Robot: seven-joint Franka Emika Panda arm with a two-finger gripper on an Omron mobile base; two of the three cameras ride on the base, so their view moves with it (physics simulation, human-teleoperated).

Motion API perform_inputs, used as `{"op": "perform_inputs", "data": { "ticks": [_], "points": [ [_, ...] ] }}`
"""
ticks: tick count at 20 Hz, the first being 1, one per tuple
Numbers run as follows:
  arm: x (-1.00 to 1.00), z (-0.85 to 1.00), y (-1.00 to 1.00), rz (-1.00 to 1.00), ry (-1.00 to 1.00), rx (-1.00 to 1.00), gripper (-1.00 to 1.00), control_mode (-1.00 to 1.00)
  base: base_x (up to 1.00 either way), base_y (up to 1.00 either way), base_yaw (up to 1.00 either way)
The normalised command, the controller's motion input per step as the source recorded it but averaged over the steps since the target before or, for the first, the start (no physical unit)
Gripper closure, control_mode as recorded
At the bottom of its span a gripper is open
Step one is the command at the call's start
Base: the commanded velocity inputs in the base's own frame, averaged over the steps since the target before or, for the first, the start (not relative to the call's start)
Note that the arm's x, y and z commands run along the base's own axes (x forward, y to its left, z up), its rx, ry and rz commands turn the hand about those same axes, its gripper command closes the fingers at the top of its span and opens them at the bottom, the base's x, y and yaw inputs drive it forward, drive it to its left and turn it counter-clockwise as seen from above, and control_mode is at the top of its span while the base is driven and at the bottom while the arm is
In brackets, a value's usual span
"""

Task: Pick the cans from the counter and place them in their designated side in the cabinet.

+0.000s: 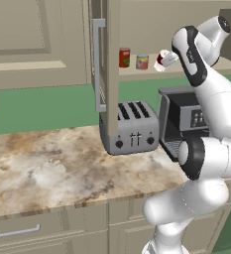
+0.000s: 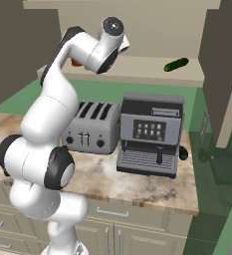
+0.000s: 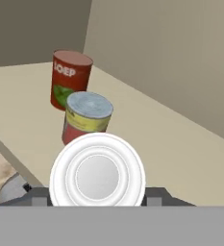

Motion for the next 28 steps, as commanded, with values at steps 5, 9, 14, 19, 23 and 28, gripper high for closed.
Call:
{"op": "perform_inputs", "data": {
  "ticks": [5, 9, 14, 19, 23, 28],
  "points": [
    [0.19, 0.00, 0.00, 0.02, 0.00, -0.01, 1.00, -1.00, 0.00, 0.00, 0.00],
    [0.18, -0.01, -0.01, 0.02, 0.00, -0.01, 1.00, -1.00, 0.00, 0.00, 0.00],
    [0.17, -0.02, -0.02, 0.02, 0.00, -0.01, 1.00, -1.00, 0.00, 0.00, 0.00],
    [0.16, -0.04, -0.01, 0.02, 0.00, -0.01, 1.00, -1.00, 0.00, 0.00, 0.00],
    [0.15, -0.06, 0.00, 0.02, 0.00, -0.01, 1.00, -1.00, 0.00, 0.00, 0.00],
    [0.11, -0.08, 0.00, 0.02, 0.00, -0.01, 1.00, -1.00, 0.00, 0.00, 0.00]
  ]
}}
